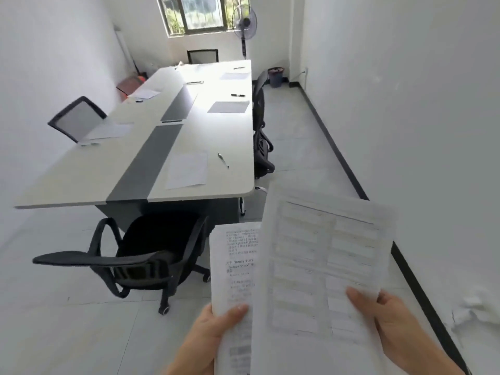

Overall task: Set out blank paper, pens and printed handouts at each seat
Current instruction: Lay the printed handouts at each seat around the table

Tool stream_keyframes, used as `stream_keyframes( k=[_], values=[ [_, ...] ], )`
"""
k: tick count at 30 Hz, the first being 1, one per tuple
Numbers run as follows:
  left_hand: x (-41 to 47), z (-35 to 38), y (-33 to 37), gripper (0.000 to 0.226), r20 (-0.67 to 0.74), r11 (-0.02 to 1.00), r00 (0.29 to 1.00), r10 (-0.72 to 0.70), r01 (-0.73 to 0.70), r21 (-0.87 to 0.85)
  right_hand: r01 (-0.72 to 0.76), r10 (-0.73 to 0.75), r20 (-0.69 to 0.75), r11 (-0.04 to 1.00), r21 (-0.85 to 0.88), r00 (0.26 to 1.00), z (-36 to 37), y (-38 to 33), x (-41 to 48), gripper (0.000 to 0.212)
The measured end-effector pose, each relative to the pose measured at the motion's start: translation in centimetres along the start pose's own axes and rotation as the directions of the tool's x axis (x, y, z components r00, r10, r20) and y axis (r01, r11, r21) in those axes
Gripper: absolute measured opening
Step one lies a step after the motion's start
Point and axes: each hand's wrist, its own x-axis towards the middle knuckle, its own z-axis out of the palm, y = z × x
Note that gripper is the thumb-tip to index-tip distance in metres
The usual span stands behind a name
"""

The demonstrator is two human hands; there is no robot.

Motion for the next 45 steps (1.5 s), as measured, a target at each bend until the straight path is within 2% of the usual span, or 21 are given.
stream_keyframes(
  k=[2,3,8,14,20,23,25,28,32,38,40,42,45],
  values=[
    [1.1,-0.8,1.5,0.038,-0.033,0.999,0.999,0.024,-0.026,-0.046,-0.049,0.052,0.072,0.998,-0.044,0.996,1.8,-0.9,3.3,0.022],
    [1.6,-1.6,2.4,0.037,-0.053,0.996,0.998,0.039,-0.043,-0.073,-0.076,0.082,0.107,0.995,-0.064,0.991,3.0,-1.3,5.0,0.022],
    [3.7,-6.6,5.9,0.081,-0.203,0.977,0.977,0.065,-0.104,-0.188,-0.204,0.251,0.263,0.96,-0.192,0.932,9.3,-1.8,12.6,0.026],
    [7.7,-13.8,11.8,0.08,-0.267,0.949,0.952,0.15,-0.215,-0.231,-0.307,0.381,0.287,0.912,-0.271,0.879,19.5,-0.9,20.8,0.034],
    [10.5,-20.5,20.5,0.063,-0.32,0.934,0.923,0.216,-0.291,-0.209,-0.28,0.388,0.304,0.897,-0.342,0.87,31.7,-1.4,25.9,0.036],
    [11.6,-23.0,23.6,0.014,-0.358,0.925,0.906,0.228,-0.316,-0.211,-0.229,0.35,0.312,0.902,-0.366,0.883,36.1,-1.3,28.5,0.046],
    [12.6,-24.8,24.9,0.019,-0.396,0.919,0.895,0.208,-0.317,-0.234,-0.216,0.339,0.32,0.906,-0.363,0.885,38.2,-1.3,30.3,0.035],
    [14.2,-26.9,26.7,0.032,-0.433,0.917,0.873,0.223,-0.339,-0.211,-0.219,0.356,0.339,0.898,-0.381,0.871,40.8,-1.3,32.9,0.03],
    [16.5,-28.9,29.0,0.029,-0.489,0.924,0.839,0.237,-0.351,-0.154,-0.166,0.337,0.356,0.886,-0.433,0.871,45.0,-1.0,36.7,0.029],
    [20.2,-31.6,33.7,0.029,-0.62,0.888,0.769,0.154,-0.383,-0.255,-0.021,0.207,0.352,0.885,-0.466,0.913,52.0,-0.7,44.3,0.018],
    [21.4,-32.3,35.6,0.039,-0.666,0.865,0.737,0.116,-0.404,-0.297,-0.042,0.25,0.37,0.872,-0.488,0.895,54.4,-0.8,47.1,0.024],
    [22.6,-33.1,37.4,0.05,-0.701,0.827,0.708,0.082,-0.441,-0.348,-0.094,0.318,0.407,0.871,-0.482,0.856,56.9,-1.3,49.6,0.02],
    [24.5,-34.2,39.4,0.046,-0.744,0.792,0.666,0.04,-0.476,-0.383,-0.162,0.41,0.457,0.857,-0.49,0.789,60.5,-2.2,53.1,0.024]
  ],
)
